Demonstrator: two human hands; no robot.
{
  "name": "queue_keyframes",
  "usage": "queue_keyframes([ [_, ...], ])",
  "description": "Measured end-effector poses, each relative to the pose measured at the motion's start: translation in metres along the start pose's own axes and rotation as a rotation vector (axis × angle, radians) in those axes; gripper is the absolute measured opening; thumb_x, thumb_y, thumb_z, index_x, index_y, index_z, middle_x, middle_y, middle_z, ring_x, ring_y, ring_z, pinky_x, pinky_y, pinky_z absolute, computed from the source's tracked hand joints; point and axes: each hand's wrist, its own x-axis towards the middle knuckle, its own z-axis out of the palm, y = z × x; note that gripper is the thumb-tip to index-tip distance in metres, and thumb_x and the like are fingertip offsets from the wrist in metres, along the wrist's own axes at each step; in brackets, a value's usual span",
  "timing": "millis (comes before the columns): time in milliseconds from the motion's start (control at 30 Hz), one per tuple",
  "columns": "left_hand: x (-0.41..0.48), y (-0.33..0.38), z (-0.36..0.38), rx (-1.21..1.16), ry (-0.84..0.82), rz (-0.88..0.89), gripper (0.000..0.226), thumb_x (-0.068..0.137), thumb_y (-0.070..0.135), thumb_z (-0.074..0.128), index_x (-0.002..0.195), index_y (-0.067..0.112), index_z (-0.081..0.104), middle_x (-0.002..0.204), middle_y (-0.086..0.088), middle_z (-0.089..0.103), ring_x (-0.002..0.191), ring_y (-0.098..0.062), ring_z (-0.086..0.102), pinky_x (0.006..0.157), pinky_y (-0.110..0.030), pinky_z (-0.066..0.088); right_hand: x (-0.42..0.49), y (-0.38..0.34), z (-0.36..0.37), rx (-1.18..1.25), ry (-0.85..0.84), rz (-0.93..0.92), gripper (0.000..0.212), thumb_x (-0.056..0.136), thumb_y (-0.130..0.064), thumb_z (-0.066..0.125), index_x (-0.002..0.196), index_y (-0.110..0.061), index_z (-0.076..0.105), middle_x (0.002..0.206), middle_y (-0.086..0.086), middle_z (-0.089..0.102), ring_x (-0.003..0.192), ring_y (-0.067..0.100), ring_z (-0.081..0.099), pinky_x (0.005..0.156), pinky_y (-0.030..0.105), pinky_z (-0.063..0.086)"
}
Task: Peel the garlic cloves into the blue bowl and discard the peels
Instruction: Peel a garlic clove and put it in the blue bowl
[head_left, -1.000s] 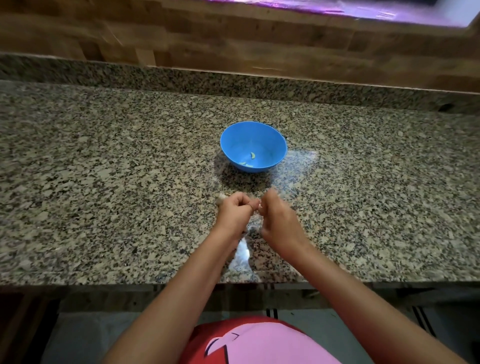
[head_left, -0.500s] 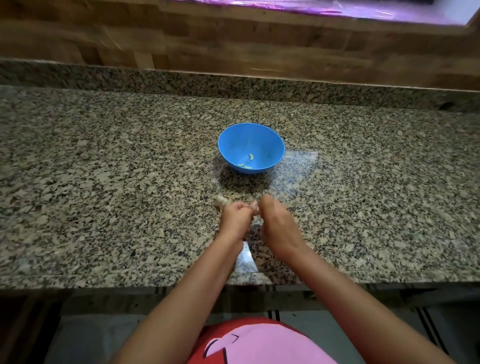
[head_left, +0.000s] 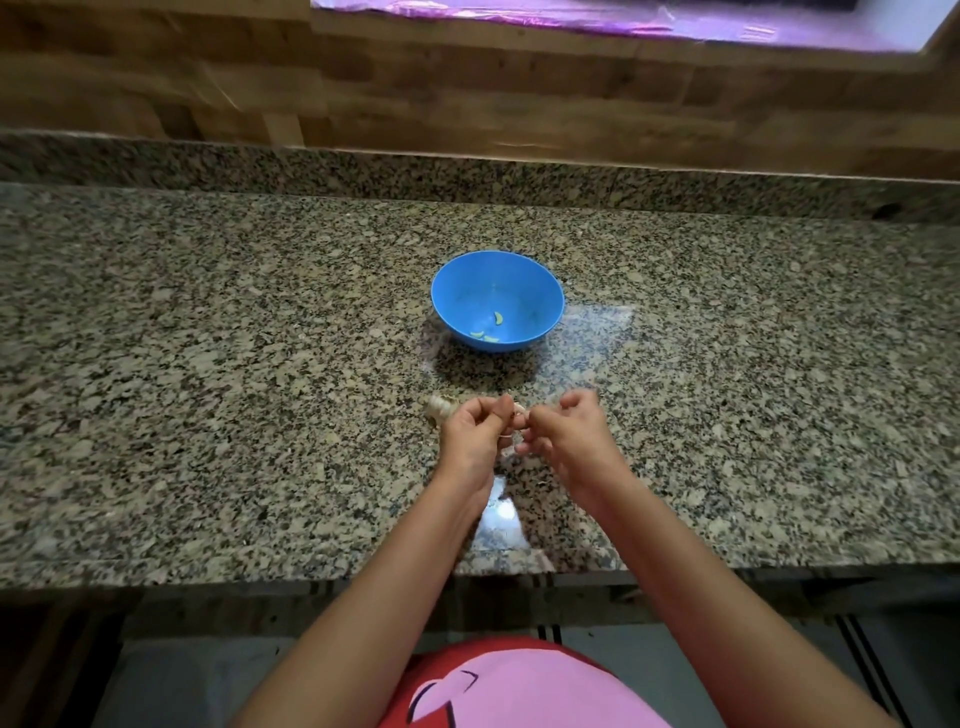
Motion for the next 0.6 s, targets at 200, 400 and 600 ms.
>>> queue_keyframes([
  [200, -0.001, -0.001, 0.007, 0.038, 0.124, 0.014, 0.021, 0.090, 0.011, 0.059, 0.071, 0.010, 0.053, 0.063, -0.002, 0.054, 0.057, -0.010, 0.046, 0.054, -0.020, 0.041, -0.002, 0.000, 0.003, -0.165, 0.086, -0.151, 0.031, 0.088, -0.001, 0.053, 0.086, -0.021, 0.030, 0.078, 0.007, 0.053, 0.063, 0.015, 0.053, 0.056, 0.035, 0.050],
  [400, 0.002, 0.006, 0.010, -0.029, 0.257, 0.031, 0.022, 0.090, 0.010, 0.060, 0.069, 0.010, 0.053, 0.069, -0.001, 0.055, 0.056, -0.008, 0.046, 0.052, -0.019, 0.041, -0.006, -0.004, 0.006, -0.107, 0.102, -0.225, 0.029, 0.086, -0.002, 0.055, 0.086, -0.019, 0.032, 0.078, 0.006, 0.052, 0.067, 0.014, 0.052, 0.058, 0.028, 0.048],
  [600, 0.000, 0.010, -0.004, 0.090, -0.035, 0.006, 0.005, 0.089, 0.007, 0.059, 0.087, 0.003, 0.062, 0.071, -0.004, 0.065, 0.060, -0.008, 0.058, 0.058, -0.016, 0.050, 0.000, 0.000, -0.007, 0.075, 0.029, -0.093, 0.030, 0.088, -0.002, 0.057, 0.091, -0.018, 0.032, 0.087, 0.012, 0.051, 0.076, 0.025, 0.058, 0.071, 0.046, 0.055],
])
